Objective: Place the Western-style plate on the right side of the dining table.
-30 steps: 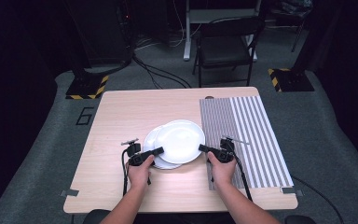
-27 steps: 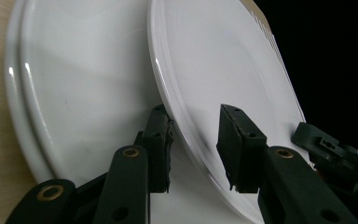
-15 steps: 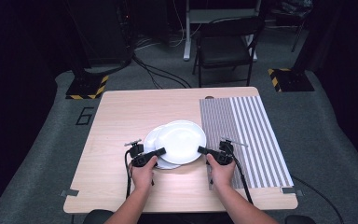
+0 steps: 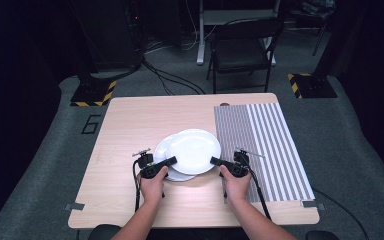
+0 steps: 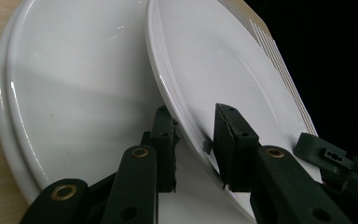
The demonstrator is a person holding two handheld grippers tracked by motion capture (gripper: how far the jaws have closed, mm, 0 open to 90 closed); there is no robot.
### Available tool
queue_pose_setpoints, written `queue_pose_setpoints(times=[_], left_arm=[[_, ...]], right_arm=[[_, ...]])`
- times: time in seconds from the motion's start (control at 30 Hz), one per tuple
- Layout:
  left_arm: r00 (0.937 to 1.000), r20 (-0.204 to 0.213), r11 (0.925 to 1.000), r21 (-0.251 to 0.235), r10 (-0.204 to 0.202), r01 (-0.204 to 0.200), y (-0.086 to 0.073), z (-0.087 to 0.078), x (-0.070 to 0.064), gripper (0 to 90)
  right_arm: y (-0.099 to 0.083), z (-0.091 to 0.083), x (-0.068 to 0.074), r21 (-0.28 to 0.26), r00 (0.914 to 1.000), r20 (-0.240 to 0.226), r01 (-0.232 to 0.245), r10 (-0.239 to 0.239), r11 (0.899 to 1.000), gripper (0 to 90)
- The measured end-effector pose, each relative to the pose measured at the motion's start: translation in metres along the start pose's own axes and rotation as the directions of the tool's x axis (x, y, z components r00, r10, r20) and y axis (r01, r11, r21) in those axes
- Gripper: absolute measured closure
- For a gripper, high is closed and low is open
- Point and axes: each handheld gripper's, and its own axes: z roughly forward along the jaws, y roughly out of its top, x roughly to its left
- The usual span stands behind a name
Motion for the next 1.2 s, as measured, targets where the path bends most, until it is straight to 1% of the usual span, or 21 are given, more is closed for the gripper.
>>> queue_pose_setpoints(times=[0.03, 0.1, 0.17, 0.2, 0.23, 0.27, 0.3, 0.33, 0.37, 0.4, 0.5, 0.53, 0.7, 0.83, 0.97, 1.0, 1.07, 1.2], left_arm=[[1.0000, 0.001, 1.0000, -0.003, 0.001, -0.001, 0.000, 0.000, 0.000, 69.9], [1.0000, 0.003, 0.9999, -0.009, 0.007, -0.007, 0.000, -0.001, -0.001, 69.8], [0.9999, 0.005, 0.9997, -0.020, 0.015, -0.015, 0.001, -0.003, -0.002, 69.5], [0.9999, 0.005, 0.9997, -0.020, 0.015, -0.015, 0.001, -0.003, -0.002, 69.3], [0.9997, 0.005, 0.9994, -0.025, 0.023, -0.023, 0.001, -0.004, -0.002, 69.3], [0.9996, 0.006, 0.9993, -0.026, 0.029, -0.029, 0.001, -0.004, -0.003, 68.8], [0.9994, 0.006, 0.9990, -0.027, 0.035, -0.034, 0.001, -0.005, -0.004, 68.6], [0.9988, 0.007, 0.9983, -0.033, 0.049, -0.048, 0.001, -0.005, -0.006, 68.5], [0.9988, 0.007, 0.9983, -0.033, 0.049, -0.048, 0.001, -0.005, -0.006, 68.2], [0.9977, 0.003, 0.9970, -0.038, 0.067, -0.067, 0.001, -0.006, -0.008, 68.0], [0.9969, 0.002, 0.9963, -0.035, 0.078, -0.078, 0.001, -0.006, -0.009, 67.5], [0.9965, 0.000, 0.9959, -0.033, 0.084, -0.084, 0.000, -0.006, -0.010, 67.2], [0.9963, 0.005, 0.9955, -0.041, 0.086, -0.086, 0.001, -0.006, -0.011, 67.0], [0.9948, 0.015, 0.9942, -0.039, 0.101, -0.100, 0.002, -0.008, -0.013, 66.9], [0.9949, 0.020, 0.9942, -0.043, 0.099, -0.098, 0.002, -0.007, -0.015, 66.6], [0.9953, 0.018, 0.9947, -0.041, 0.095, -0.095, 0.002, -0.006, -0.015, 66.4], [0.9950, 0.017, 0.9944, -0.041, 0.098, -0.098, 0.003, -0.006, -0.016, 66.2], [0.9937, 0.014, 0.9931, -0.038, 0.111, -0.111, 0.004, -0.007, -0.019, 66.2]], right_arm=[[0.000, 0.000, 0.000, -0.005, 0.9999, 0.003, 0.012, -0.012, 1.000, 73.3], [-0.001, 0.000, 0.001, -0.007, 0.9999, 0.001, 0.013, -0.013, 1.000, 73.0], [-0.001, -0.002, 0.004, -0.020, 0.9993, -0.008, 0.037, -0.037, 0.999, 73.1], [-0.001, -0.002, 0.004, -0.020, 0.9993, -0.008, 0.037, -0.037, 0.999, 73.1], [-0.001, -0.003, 0.005, -0.021, 0.9990, -0.005, 0.043, -0.043, 0.999, 73.1], [0.000, -0.004, 0.007, -0.030, 0.9979, -0.008, 0.064, -0.064, 0.997, 72.8], [0.001, -0.005, 0.008, -0.030, 0.9976, -0.009, 0.068, -0.068, 0.997, 72.6], [0.001, -0.006, 0.008, -0.031, 0.9968, -0.007, 0.079, -0.080, 0.996, 72.2], [0.001, -0.006, 0.008, -0.031, 0.9968, -0.007, 0.079, -0.080, 0.996, 72.2], [0.001, -0.007, 0.009, -0.032, 0.9956, -0.003, 0.094, -0.094, 0.995, 71.3], [0.002, -0.008, 0.008, -0.031, 0.9950, -0.003, 0.100, -0.100, 0.995, 70.7], [0.001, -0.008, 0.009, -0.033, 0.9939, -0.002, 0.110, -0.110, 0.993, 70.3], [0.002, -0.010, 0.009, -0.036, 0.9924, -0.003, 0.123, -0.123, 0.992, 70.1], [0.004, -0.012, 0.010, -0.039, 0.9911, -0.008, 0.133, -0.133, 0.990, 70.1], [0.007, -0.014, 0.012, -0.043, 0.9896, -0.010, 0.143, -0.144, 0.989, 70.1], [0.008, -0.015, 0.012, -0.042, 0.9881, -0.004, 0.154, -0.154, 0.987, 70.2], [0.009, -0.015, 0.012, -0.043, 0.9871, 0.001, 0.160, -0.160, 0.986, 70.1], [0.009, -0.016, 0.012, -0.042, 0.9879, -0.008, 0.154, -0.155, 0.987, 70.0]])
